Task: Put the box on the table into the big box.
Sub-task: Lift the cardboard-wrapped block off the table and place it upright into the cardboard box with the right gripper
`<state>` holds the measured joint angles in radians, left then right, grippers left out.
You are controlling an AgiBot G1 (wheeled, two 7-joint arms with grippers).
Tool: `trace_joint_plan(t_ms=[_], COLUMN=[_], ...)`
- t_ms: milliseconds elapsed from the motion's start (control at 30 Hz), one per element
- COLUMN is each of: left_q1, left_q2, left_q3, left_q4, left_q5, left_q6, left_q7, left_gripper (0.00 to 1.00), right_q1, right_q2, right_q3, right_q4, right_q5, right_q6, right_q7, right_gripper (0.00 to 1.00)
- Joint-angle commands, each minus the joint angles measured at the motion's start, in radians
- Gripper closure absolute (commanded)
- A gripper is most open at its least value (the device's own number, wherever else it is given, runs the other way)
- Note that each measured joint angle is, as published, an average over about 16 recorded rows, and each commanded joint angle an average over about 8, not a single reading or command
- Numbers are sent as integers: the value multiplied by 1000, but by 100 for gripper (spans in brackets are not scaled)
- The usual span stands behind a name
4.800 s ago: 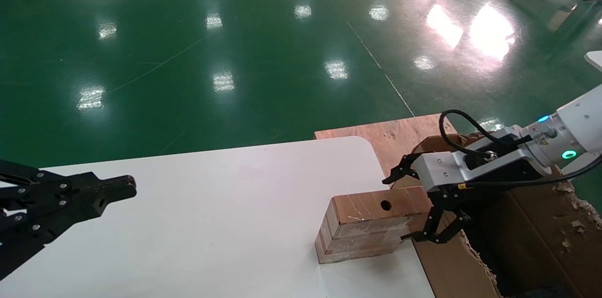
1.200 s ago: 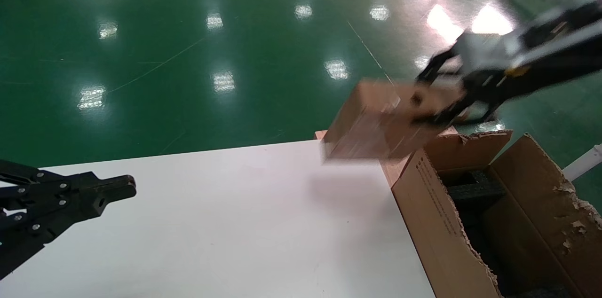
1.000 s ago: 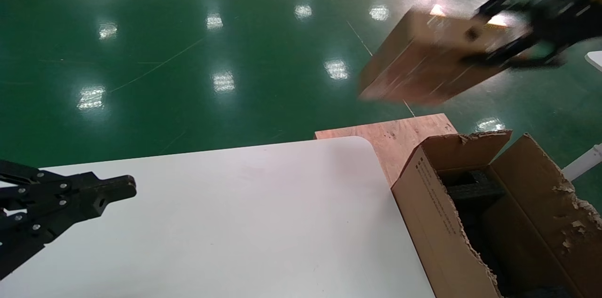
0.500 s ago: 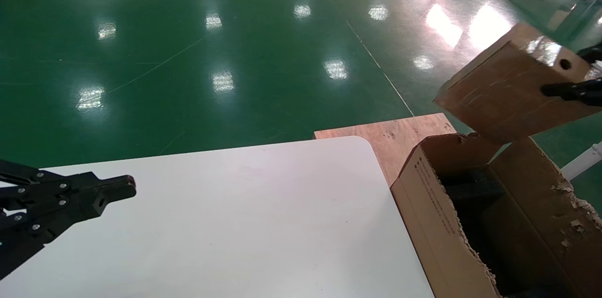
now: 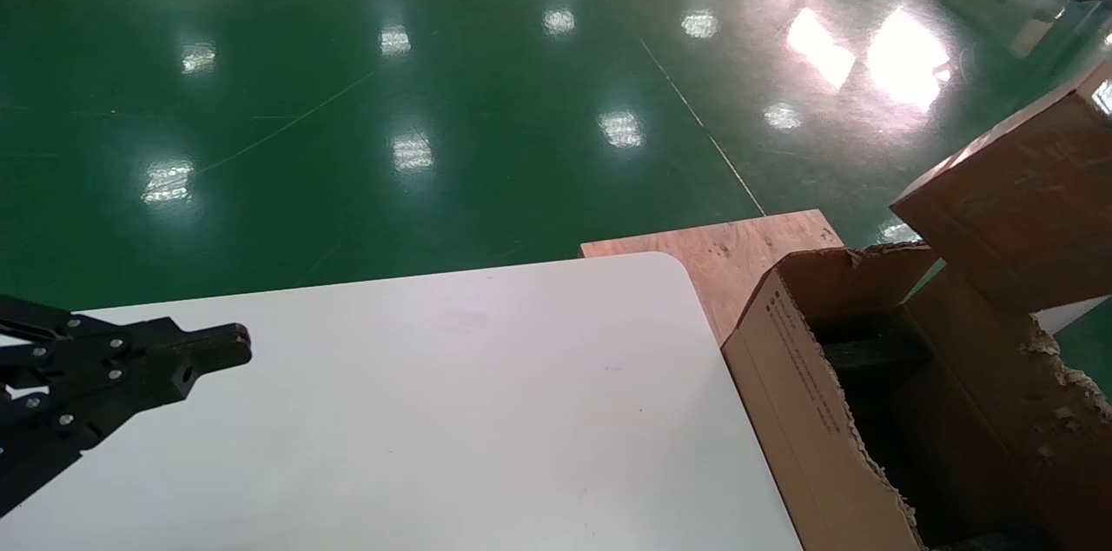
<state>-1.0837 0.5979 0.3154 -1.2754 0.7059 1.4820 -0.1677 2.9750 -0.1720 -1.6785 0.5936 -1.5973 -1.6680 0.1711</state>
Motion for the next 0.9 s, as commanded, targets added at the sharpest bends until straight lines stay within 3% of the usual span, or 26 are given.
trace_joint_plan(t_ms=[33, 267, 433, 700, 900], left_q1=[0, 0, 0, 0, 0], left_q2=[0, 0, 0, 0, 0], left_q3=[0, 0, 0, 1, 1], left_q4=[0, 0, 0, 0, 0], left_q5=[0, 0, 0, 0, -1], left_q6=[0, 0, 0, 0, 0], left_q7=[0, 0, 0, 0, 0], left_gripper=[100, 100, 100, 100, 100], right_q1=[0, -56, -165, -497, -743], right_q2=[10, 175, 323, 558, 573], right_q3=[9, 60, 160, 495, 598], right_q4=[19, 130, 268, 577, 608], right_q5=[-14, 16, 9, 77, 162], right_q6=[-1, -5, -6, 50, 73], right_q7=[14, 148, 268, 425, 480], right_gripper=[100, 100, 100, 100, 100])
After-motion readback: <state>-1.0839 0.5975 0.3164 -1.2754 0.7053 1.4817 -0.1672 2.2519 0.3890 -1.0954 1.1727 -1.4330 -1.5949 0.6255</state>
